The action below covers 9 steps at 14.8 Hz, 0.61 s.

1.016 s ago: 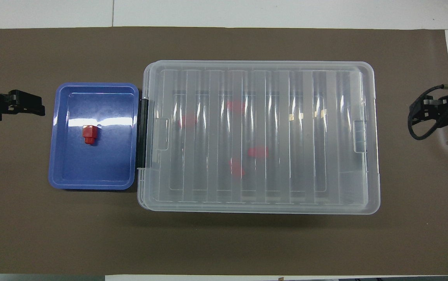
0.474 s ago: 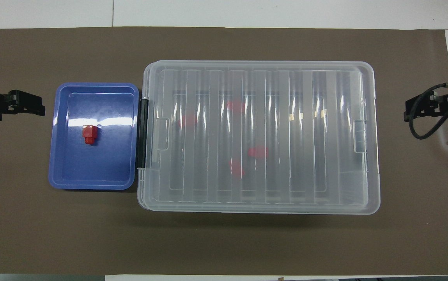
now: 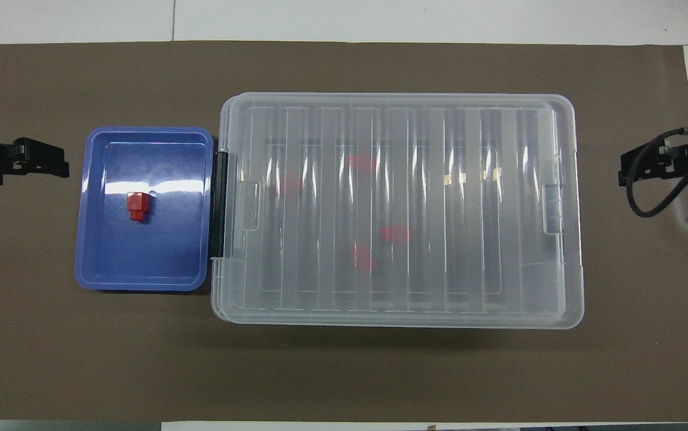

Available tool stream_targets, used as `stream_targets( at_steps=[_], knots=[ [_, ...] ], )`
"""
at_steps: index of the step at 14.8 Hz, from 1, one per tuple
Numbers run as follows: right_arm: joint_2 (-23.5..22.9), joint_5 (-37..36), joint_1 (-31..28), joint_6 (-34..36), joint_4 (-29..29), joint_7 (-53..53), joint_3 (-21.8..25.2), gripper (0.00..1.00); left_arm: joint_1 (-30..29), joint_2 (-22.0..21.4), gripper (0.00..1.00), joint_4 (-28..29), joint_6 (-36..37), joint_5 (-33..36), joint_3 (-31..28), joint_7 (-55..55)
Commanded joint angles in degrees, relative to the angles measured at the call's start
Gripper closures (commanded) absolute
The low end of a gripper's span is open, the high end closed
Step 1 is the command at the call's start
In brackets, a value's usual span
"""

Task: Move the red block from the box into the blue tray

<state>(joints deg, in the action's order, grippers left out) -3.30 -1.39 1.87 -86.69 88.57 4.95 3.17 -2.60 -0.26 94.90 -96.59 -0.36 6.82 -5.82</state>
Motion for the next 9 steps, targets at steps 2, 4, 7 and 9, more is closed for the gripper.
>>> stream_targets(
  at_steps=[2,4,7,9],
  knots=[
    [0.9,0.7,-0.5,-0.6,0.8,-0.7,-0.4,0.00,-0.6,-1.1,0.00,1.3,-0.7,-0.1,0.3,0.5],
    [0.8,0.6,-0.5,-0.6,0.5,-0.8,-0.4,0.00,-0.6,-1.1,0.00,1.3,-0.8,-0.1,0.3,0.5],
    [0.8,0.7,-0.6,-0.6,0.4,-0.8,-0.4,0.00,-0.6,-1.1,0.00,1.3,-0.8,-0.1,0.3,0.5],
    [0.9,0.7,-0.6,-0.6,0.4,-0.8,-0.3,0.00,-0.6,-1.1,0.00,1.3,-0.8,-0.1,0.3,0.5]
  ],
)
